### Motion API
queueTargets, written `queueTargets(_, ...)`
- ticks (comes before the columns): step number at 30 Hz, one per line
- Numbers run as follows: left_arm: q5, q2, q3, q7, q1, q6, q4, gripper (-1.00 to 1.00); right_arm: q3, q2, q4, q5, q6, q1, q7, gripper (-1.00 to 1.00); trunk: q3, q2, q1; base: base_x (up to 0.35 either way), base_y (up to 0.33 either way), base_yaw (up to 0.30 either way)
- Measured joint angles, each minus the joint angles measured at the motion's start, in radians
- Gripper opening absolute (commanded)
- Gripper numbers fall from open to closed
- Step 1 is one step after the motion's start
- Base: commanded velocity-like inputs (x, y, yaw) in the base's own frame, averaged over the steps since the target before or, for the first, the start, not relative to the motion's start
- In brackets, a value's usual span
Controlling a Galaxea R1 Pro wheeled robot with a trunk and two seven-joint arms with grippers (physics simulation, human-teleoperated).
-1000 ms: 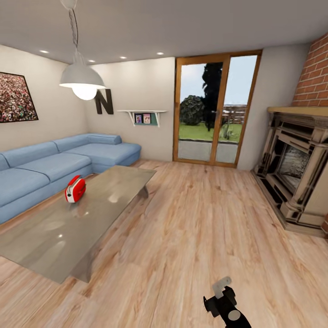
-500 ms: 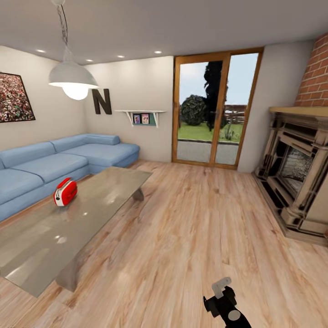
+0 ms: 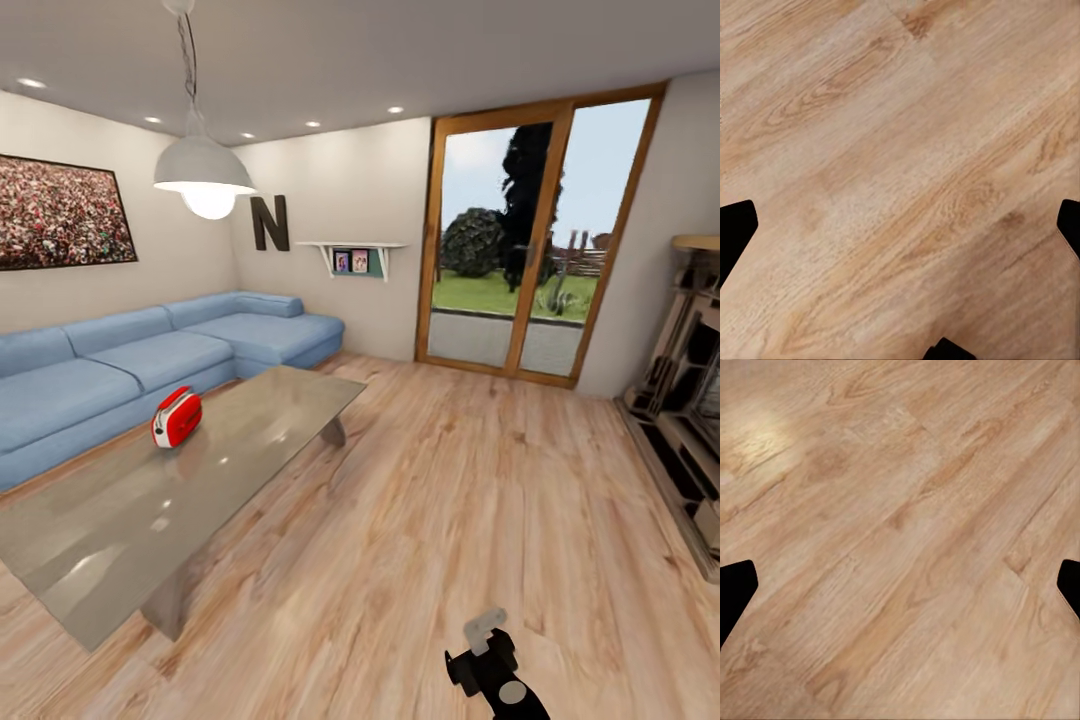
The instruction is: Turn on the radio receiver that's on the table in the living room.
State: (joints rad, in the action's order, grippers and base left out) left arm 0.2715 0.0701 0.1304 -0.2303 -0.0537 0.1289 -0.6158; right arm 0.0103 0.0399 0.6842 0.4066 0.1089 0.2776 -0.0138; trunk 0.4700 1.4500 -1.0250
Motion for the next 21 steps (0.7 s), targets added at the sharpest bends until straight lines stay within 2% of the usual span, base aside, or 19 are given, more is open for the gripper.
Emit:
queueTargets(12, 0.0, 0.001, 0.001, -0.001, 0.0, 0.0, 0.0, 1.0, 0.0, 0.0, 0.0, 0.0, 0.0, 0.0, 0.0, 1.0, 0.0, 0.0, 0.0, 0.308, -0.142, 0.294)
queueTargets(21, 0.0, 0.002, 0.002, -0.004, 0.0, 0.0, 0.001, 1.0, 0.0, 0.001, 0.0, 0.0, 0.0, 0.0, -0.001, 1.0, 0.0, 0.0, 0.0, 0.296, -0.208, 0.294)
